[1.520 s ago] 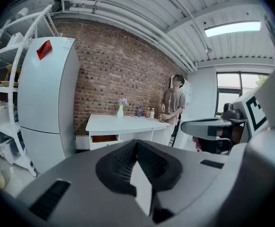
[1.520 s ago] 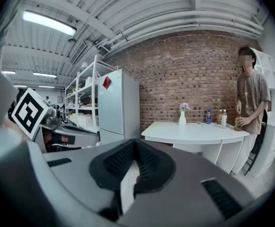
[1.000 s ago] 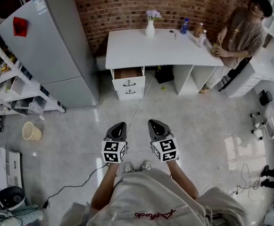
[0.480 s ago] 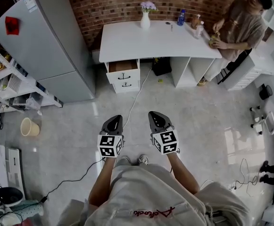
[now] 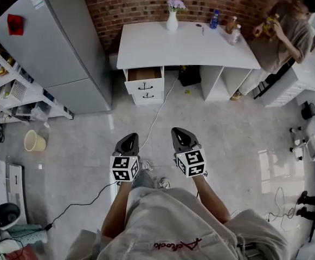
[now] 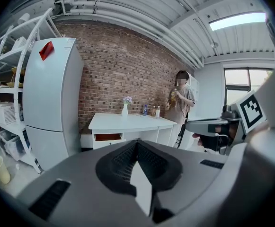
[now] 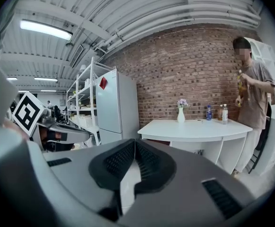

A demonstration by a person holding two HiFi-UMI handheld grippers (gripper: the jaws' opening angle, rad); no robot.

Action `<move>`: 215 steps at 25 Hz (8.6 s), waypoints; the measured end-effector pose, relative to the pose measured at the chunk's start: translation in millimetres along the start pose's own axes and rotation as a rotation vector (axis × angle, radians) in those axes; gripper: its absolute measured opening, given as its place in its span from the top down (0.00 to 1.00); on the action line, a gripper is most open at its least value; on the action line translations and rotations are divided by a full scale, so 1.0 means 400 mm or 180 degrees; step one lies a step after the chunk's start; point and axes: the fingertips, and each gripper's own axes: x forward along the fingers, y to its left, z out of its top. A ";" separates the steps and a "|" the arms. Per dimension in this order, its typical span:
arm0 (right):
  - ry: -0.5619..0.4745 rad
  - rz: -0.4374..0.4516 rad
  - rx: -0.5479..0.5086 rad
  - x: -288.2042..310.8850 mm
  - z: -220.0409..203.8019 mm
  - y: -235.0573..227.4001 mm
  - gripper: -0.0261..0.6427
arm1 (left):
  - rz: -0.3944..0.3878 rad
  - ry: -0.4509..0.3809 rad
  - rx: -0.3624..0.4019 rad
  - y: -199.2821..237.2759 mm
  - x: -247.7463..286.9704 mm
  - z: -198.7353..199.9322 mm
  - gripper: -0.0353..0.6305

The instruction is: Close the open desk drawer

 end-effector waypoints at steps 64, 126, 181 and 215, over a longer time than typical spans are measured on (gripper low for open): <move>0.0530 -0.0049 0.0079 1.051 0.127 -0.419 0.93 | -0.0139 0.0446 -0.0176 0.588 0.910 0.208 0.93; 0.1095 0.0348 0.3024 1.334 -0.712 -0.415 0.75 | -0.0401 0.0681 -0.2972 0.719 1.266 -0.541 0.78; 0.0727 0.0315 0.2928 1.653 -0.605 -0.574 0.83 | -0.0510 0.0786 -0.2469 0.838 1.555 -0.420 0.88; 0.0730 0.0011 0.0373 1.352 -0.263 -0.467 0.94 | -0.0115 0.0595 -0.0166 0.663 1.279 -0.120 0.93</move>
